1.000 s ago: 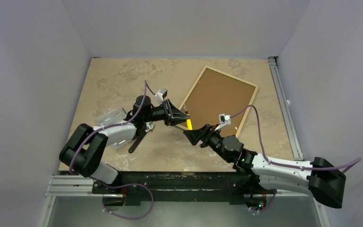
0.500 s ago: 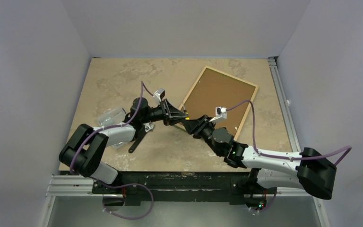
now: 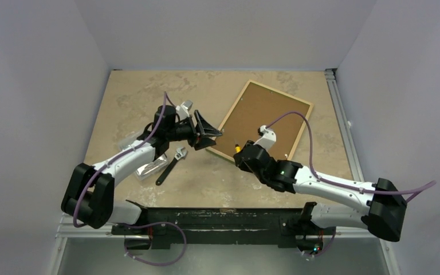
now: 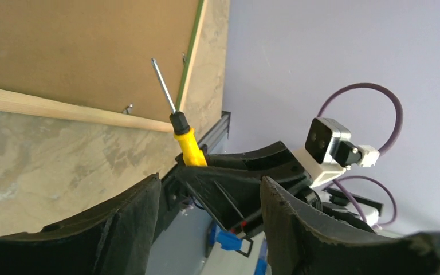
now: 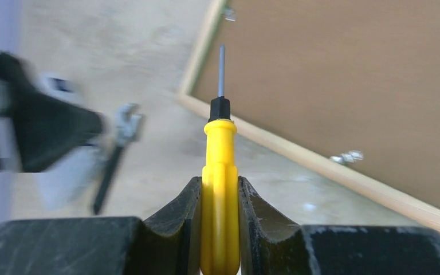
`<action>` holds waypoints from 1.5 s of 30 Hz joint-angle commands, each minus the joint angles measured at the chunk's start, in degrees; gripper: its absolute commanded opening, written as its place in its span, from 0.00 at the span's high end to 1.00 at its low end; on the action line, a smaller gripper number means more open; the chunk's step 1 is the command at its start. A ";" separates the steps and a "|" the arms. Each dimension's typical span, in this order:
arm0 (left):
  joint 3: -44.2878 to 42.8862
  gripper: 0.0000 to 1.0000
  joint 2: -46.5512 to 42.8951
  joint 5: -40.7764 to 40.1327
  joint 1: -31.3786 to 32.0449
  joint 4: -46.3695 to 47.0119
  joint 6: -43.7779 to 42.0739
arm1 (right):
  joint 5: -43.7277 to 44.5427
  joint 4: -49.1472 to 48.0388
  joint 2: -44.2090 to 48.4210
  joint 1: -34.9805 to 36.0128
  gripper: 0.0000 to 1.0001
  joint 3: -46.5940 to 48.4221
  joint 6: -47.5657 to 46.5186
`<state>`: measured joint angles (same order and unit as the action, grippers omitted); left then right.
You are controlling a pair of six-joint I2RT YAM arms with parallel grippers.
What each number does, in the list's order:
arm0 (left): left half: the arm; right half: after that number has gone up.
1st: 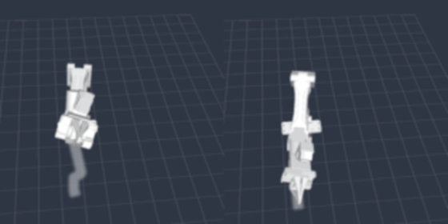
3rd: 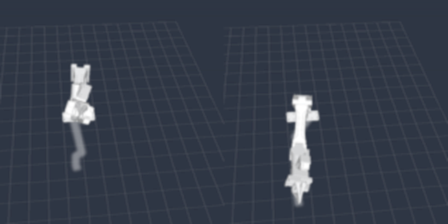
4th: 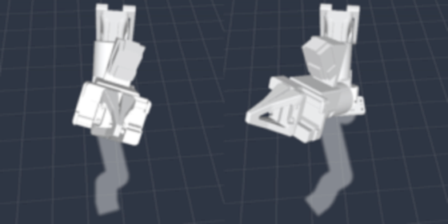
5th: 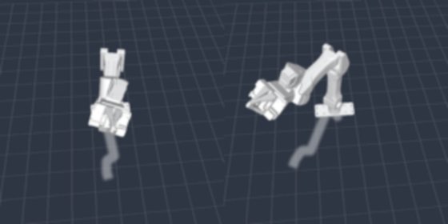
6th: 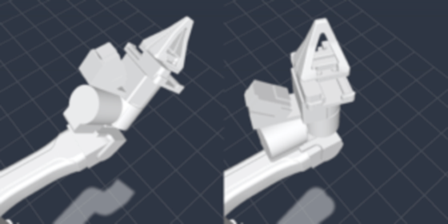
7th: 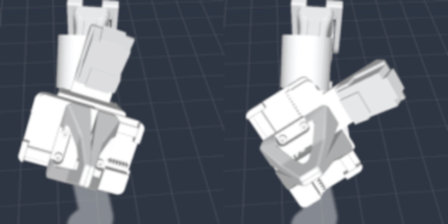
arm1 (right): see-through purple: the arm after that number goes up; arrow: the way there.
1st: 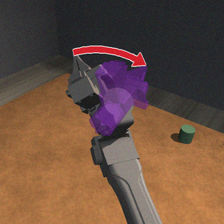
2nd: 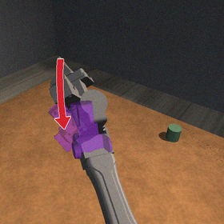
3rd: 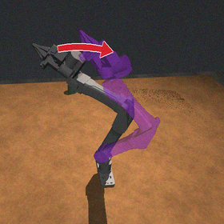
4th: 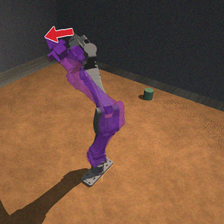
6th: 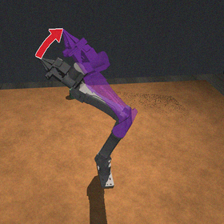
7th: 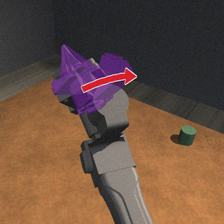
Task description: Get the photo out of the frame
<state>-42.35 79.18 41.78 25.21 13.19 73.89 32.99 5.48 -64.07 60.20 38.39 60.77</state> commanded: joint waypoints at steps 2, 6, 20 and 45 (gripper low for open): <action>-4.43 0.37 -0.78 -2.66 -0.97 -15.69 -10.16 | -0.64 34.05 -2.51 -3.99 1.00 6.62 1.49; -5.56 0.37 2.12 -2.43 1.67 -16.60 -11.37 | -1.86 42.57 0.10 -4.73 1.00 8.94 2.32; -12.69 0.37 13.39 -5.97 12.52 -28.47 -13.28 | -6.91 53.65 0.34 -16.27 1.00 15.17 -6.93; 1.81 0.25 -29.79 -10.44 16.32 -18.25 -48.48 | -69.59 33.03 2.47 -26.35 1.00 13.59 -40.36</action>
<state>-44.38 52.58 30.33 40.64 -7.18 39.55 -21.23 44.60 -62.87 34.06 52.23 26.02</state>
